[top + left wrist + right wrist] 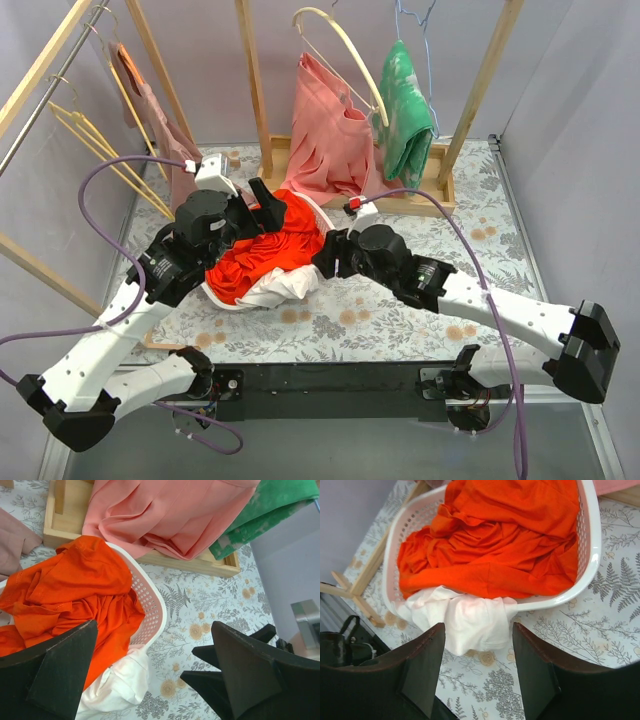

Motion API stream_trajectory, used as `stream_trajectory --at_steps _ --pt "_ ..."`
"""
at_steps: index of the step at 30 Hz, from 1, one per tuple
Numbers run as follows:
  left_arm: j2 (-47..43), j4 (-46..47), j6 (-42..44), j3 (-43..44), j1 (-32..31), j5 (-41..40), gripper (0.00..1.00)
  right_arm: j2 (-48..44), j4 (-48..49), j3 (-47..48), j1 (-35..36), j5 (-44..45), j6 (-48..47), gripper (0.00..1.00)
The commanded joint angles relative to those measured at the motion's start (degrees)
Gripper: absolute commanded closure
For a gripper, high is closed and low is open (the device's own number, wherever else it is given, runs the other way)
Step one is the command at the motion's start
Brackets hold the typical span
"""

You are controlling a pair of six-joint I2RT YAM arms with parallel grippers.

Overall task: Place the t-shirt on the hanger
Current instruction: Pick up the T-shirt and place it in the bin.

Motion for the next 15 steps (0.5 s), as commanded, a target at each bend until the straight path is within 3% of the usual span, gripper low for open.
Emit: stream_trajectory --at_steps 1,7,15 --pt "-1.78 0.51 2.31 -0.22 0.09 2.13 0.02 3.46 -1.53 3.66 0.41 0.24 -2.79 0.36" --pt "-1.70 -1.68 1.88 -0.75 0.09 0.56 0.02 12.15 -1.80 11.46 0.06 0.24 -6.04 0.29" --pt "0.06 -5.99 0.82 0.40 0.18 -3.75 0.02 28.66 -0.14 24.57 -6.97 -4.24 -8.06 0.23"
